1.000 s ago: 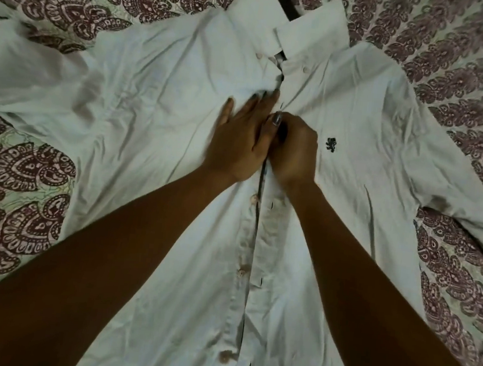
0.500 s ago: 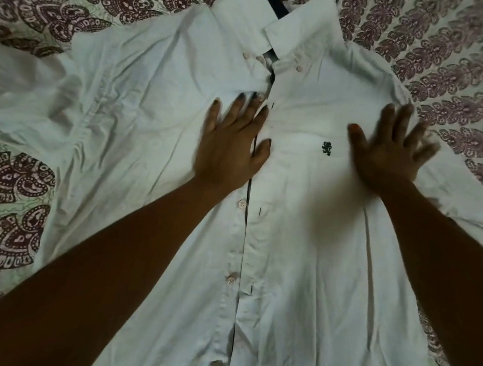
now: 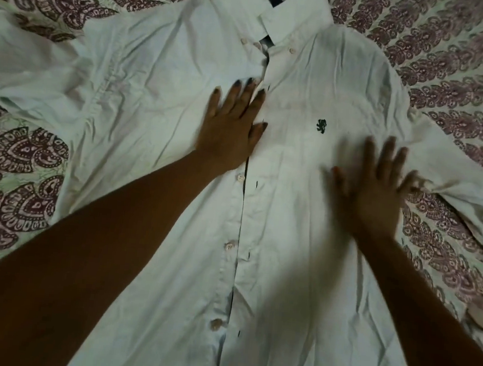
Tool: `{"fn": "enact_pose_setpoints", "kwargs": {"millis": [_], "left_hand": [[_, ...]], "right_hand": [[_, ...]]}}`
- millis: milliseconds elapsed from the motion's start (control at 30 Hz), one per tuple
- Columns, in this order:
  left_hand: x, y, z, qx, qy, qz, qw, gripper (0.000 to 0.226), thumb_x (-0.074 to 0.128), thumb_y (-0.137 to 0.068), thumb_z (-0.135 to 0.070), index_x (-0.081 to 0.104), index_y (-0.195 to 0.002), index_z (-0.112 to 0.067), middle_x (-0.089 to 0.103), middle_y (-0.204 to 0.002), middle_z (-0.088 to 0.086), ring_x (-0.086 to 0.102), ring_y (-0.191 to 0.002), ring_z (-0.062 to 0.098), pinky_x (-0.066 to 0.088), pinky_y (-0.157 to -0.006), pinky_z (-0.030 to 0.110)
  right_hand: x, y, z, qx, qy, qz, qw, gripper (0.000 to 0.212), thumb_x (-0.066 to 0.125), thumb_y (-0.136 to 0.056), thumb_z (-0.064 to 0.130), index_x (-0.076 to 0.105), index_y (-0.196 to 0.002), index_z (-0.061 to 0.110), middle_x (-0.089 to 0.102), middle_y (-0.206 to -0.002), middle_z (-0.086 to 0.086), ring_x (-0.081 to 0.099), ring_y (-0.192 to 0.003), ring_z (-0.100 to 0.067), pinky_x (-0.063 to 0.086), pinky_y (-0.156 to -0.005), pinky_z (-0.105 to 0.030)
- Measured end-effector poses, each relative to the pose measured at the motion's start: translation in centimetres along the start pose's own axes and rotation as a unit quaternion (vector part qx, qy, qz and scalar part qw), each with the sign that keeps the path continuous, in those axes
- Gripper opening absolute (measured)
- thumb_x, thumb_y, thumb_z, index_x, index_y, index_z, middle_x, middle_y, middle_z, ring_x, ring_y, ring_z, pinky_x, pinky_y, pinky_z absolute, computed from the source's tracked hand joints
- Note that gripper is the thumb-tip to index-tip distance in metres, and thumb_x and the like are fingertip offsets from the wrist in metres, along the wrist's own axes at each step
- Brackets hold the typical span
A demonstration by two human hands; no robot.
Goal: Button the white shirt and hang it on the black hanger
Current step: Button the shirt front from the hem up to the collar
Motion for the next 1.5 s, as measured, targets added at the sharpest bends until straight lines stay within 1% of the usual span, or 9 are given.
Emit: {"fn": "enact_pose_setpoints", "kwargs": {"millis": [167,333,467,600,967,1167,1300,1400,1500], "left_hand": [[0.0,5.9,-1.4,-0.008,0.028,-0.002,1.0,0.072,0.006,-0.09,-0.05,0.007,-0.148,-0.007,0.014,-0.156,0.012,0.01,-0.145,0.028,0.005,-0.118,0.045],[0.5,12.8,-3.4,0.002,0.04,0.01,0.999,0.071,0.012,-0.092,-0.049,0.016,-0.146,-0.003,0.018,-0.154,0.015,0.012,-0.144,0.027,0.006,-0.118,0.044],[0.7,19.3,-4.4,0.011,-0.015,0.008,1.0,0.065,0.017,-0.095,-0.046,0.022,-0.145,-0.004,0.018,-0.154,0.017,0.014,-0.143,0.032,0.015,-0.116,0.051],[1.0,25.6,-5.2,0.014,-0.055,0.014,0.998,0.062,0.014,-0.097,-0.042,0.02,-0.146,-0.006,0.018,-0.154,0.014,0.012,-0.143,0.032,0.009,-0.115,0.053],[2.2,39.2,-8.4,0.028,-0.034,0.026,0.999,0.056,0.005,-0.099,-0.033,0.02,-0.146,-0.006,0.016,-0.155,0.013,0.013,-0.144,0.029,0.016,-0.115,0.047],[2.7,46.3,-10.2,0.036,-0.021,0.031,0.999,0.055,0.024,-0.096,-0.031,0.022,-0.146,-0.006,0.02,-0.154,0.011,0.015,-0.143,0.028,0.017,-0.113,0.047],[2.8,50.2,-11.1,0.027,-0.018,0.048,0.998,0.056,0.024,-0.095,-0.03,0.019,-0.147,-0.008,0.016,-0.155,0.008,0.012,-0.144,0.026,0.016,-0.114,0.047],[2.7,51.7,-11.2,0.048,-0.023,0.059,0.997,0.056,0.024,-0.096,-0.031,0.022,-0.146,-0.008,0.019,-0.155,0.009,0.014,-0.143,0.028,0.015,-0.114,0.047],[2.9,52.7,-10.6,0.104,-0.018,0.062,0.992,0.058,0.025,-0.097,-0.039,0.026,-0.145,-0.007,0.022,-0.154,0.01,0.016,-0.143,0.027,0.015,-0.114,0.046]], "right_hand": [[2.3,9.8,7.7,-0.137,-0.02,0.032,0.99,0.069,0.011,-0.093,0.06,0.013,-0.149,0.02,0.006,-0.157,-0.015,0.002,-0.144,-0.033,-0.001,-0.115,-0.052],[4.1,17.5,9.2,-0.114,-0.017,0.06,0.992,0.066,0.013,-0.094,0.057,0.018,-0.149,0.02,0.01,-0.156,-0.015,0.006,-0.144,-0.032,0.004,-0.113,-0.053],[4.1,21.6,8.6,-0.119,-0.005,0.071,0.99,0.067,0.008,-0.095,0.058,0.018,-0.148,0.019,0.013,-0.156,-0.016,0.011,-0.144,-0.032,0.007,-0.112,-0.053],[4.1,26.6,7.9,-0.156,-0.02,0.079,0.984,0.064,0.007,-0.097,0.054,0.021,-0.148,0.019,0.012,-0.156,-0.016,0.008,-0.144,-0.031,0.008,-0.113,-0.054],[4.4,38.0,6.0,-0.173,-0.014,0.1,0.98,0.064,0.016,-0.096,0.053,0.021,-0.149,0.018,0.014,-0.156,-0.012,0.008,-0.144,-0.032,0.008,-0.112,-0.055],[4.3,43.3,4.8,-0.19,-0.017,0.126,0.974,0.067,0.014,-0.095,0.055,0.013,-0.15,0.016,0.006,-0.157,-0.014,0.001,-0.144,-0.032,0.002,-0.112,-0.054],[4.2,46.6,4.2,-0.208,-0.035,0.138,0.968,0.073,0.015,-0.094,0.058,0.009,-0.15,0.011,0.003,-0.157,-0.014,0.0,-0.145,-0.032,0.001,-0.113,-0.053],[4.0,47.8,3.9,-0.211,-0.069,0.12,0.968,0.077,0.026,-0.09,0.059,0.022,-0.147,0.008,0.017,-0.156,-0.015,0.011,-0.144,-0.032,0.009,-0.113,-0.05],[3.3,48.1,3.4,-0.225,-0.099,0.086,0.965,0.064,0.044,-0.085,0.051,0.045,-0.136,0.011,0.045,-0.139,-0.011,0.036,-0.128,-0.029,0.034,-0.103,-0.042]]}}
Point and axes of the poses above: each hand's wrist, its own y-axis away from the middle knuckle, its own x-axis out of the palm, z = x × y, the point moved 3 cm from there along -y, towards the middle knuckle
